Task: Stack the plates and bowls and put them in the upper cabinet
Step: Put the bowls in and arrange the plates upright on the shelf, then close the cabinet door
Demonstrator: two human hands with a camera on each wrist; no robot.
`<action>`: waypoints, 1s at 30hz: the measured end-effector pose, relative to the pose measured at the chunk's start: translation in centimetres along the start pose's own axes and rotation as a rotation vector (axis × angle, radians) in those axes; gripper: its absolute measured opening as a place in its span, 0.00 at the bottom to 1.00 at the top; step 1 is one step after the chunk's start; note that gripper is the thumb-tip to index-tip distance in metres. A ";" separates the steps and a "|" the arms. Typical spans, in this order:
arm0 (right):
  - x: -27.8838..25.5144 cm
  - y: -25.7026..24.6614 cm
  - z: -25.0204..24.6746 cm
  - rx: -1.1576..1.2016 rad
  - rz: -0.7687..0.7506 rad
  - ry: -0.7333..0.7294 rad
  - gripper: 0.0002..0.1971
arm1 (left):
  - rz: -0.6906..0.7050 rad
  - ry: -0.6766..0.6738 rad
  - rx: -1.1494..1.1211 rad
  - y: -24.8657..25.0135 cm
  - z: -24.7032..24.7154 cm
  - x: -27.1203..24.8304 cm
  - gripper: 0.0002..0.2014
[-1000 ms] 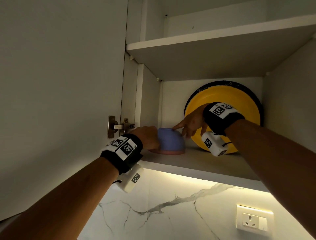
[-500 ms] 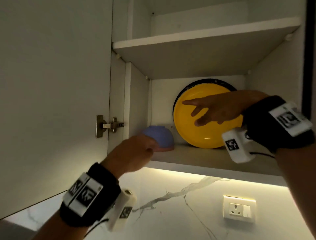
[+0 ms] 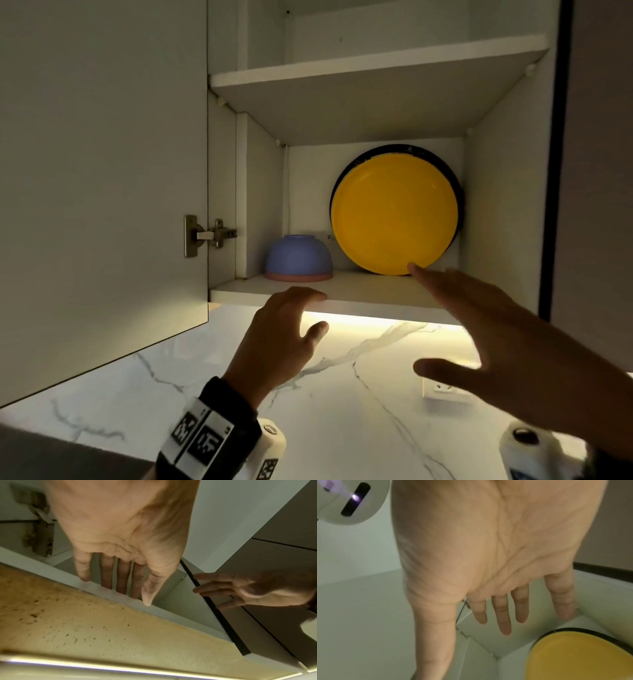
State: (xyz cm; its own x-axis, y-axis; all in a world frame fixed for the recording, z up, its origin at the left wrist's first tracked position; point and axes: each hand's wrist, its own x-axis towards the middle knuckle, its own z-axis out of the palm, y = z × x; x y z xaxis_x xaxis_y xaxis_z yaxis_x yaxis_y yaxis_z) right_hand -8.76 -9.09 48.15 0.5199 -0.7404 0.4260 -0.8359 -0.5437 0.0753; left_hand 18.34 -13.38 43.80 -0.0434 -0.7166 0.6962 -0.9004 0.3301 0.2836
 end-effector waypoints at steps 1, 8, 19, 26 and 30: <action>-0.2 0.0 0.9 -0.016 -0.003 0.028 0.49 | 0.007 0.003 0.000 -0.1 0.2 -0.2 0.22; 0.7 1.3 7.0 0.018 0.105 0.201 0.48 | 0.047 0.033 -0.022 -1.0 1.3 -1.1 0.29; 1.1 1.0 11.0 -0.037 0.171 0.351 0.50 | 0.081 0.045 -0.103 -2.5 3.4 -1.4 0.36; 1.4 0.2 10.8 0.030 0.200 0.385 0.46 | 0.055 -0.012 -0.124 -1.8 2.3 -1.7 0.37; 1.2 0.7 10.8 0.052 0.178 0.369 0.47 | -0.005 -0.059 -0.136 -0.8 1.7 -3.0 0.36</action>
State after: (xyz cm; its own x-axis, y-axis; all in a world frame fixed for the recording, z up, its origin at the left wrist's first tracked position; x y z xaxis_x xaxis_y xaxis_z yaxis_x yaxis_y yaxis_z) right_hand -6.87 -14.64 38.97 0.2621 -0.6385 0.7236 -0.8922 -0.4460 -0.0704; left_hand 18.47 -12.48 40.36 -0.0680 -0.7517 0.6560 -0.8341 0.4037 0.3760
